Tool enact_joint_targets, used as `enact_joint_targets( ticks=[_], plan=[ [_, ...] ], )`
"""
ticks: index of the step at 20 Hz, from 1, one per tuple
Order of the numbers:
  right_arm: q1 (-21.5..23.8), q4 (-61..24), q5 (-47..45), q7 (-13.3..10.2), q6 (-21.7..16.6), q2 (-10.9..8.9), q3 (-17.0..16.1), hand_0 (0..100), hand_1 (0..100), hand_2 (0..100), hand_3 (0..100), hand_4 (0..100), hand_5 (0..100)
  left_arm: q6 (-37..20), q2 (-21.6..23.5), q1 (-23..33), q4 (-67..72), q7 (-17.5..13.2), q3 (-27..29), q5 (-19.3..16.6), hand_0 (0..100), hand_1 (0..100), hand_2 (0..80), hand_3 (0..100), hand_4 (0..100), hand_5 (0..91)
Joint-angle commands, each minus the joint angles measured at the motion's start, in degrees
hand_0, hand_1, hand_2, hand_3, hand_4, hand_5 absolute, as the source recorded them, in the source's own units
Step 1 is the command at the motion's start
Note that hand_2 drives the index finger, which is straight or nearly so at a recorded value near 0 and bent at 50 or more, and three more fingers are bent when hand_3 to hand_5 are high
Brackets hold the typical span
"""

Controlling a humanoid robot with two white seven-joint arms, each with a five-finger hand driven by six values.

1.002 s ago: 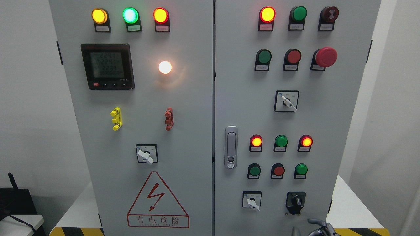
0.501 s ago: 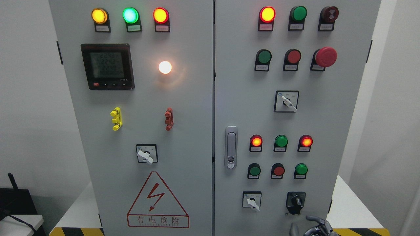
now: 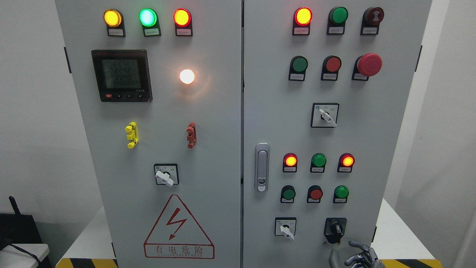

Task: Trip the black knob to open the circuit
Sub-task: 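Raise the right hand up toward the black rotary knob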

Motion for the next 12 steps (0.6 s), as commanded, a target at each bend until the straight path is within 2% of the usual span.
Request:
enact_joint_targets(
  ticks=[1,12],
  plan=[
    [-1.08,1.16,-0.02,-0.04,-0.06,0.71,-0.88,25,79,38,79,88,94,0.02,-0.08,-0.44,0.00,0.03,0.00,-1.93,12,39,0.0,0,0,0.0],
    [-2.31,1.60,0.07,0.05,0.12,1.32,-0.36,27,80,39,79,88,94,0.02,0.01,-0.44,0.00,0.03,0.00,-1.93,12,39,0.0,0,0,0.0]
  ],
)
